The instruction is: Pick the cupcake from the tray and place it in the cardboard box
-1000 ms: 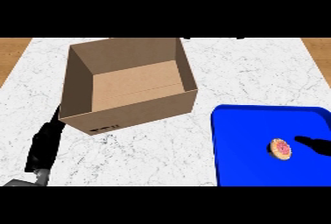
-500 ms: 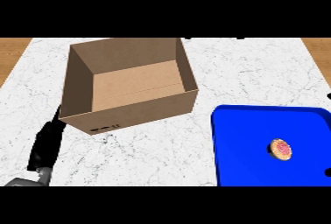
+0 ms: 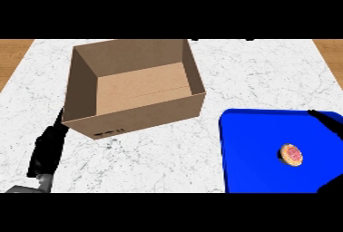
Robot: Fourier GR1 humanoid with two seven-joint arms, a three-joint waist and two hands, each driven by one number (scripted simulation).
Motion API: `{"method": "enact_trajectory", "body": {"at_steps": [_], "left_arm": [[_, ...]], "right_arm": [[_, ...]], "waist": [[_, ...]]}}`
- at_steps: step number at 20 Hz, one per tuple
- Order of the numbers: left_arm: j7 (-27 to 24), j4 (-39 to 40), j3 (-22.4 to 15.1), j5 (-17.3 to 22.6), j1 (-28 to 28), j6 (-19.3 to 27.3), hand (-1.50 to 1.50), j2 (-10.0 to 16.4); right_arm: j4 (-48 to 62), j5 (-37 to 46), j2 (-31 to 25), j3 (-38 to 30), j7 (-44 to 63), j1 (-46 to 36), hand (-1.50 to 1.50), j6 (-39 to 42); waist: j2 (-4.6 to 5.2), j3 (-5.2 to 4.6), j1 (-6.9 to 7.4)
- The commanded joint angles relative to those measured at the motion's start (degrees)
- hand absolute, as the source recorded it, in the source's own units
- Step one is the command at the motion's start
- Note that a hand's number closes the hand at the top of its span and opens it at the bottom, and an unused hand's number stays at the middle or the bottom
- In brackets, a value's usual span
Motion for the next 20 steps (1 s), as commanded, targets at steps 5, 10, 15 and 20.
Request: {"method": "enact_trajectory", "body": {"at_steps": [5,10,15,20], "left_arm": [[3.65,-1.30,3.98,-2.60,-1.33,-1.94,0.00,-1.43],[2.79,-2.85,5.57,-4.27,0.76,-4.93,0.00,-2.12],[-1.25,-1.46,5.95,-6.57,3.51,-5.46,0.00,-6.16],[1.49,-3.40,7.40,-9.65,3.57,-6.04,0.00,-7.51]], "right_arm": [[3.13,10.50,7.67,1.75,1.84,1.05,-1.50,-0.26],[1.55,13.38,12.62,2.68,6.78,-0.19,-1.50,2.69],[6.61,15.37,10.64,-4.21,-4.85,2.52,-1.50,4.52],[6.75,20.80,16.91,-2.53,-2.10,0.65,-1.50,4.23]], "waist": [[0.03,0.06,-0.02],[0.01,0.04,0.10],[0.03,0.05,-0.10],[0.03,0.05,0.05]]}}
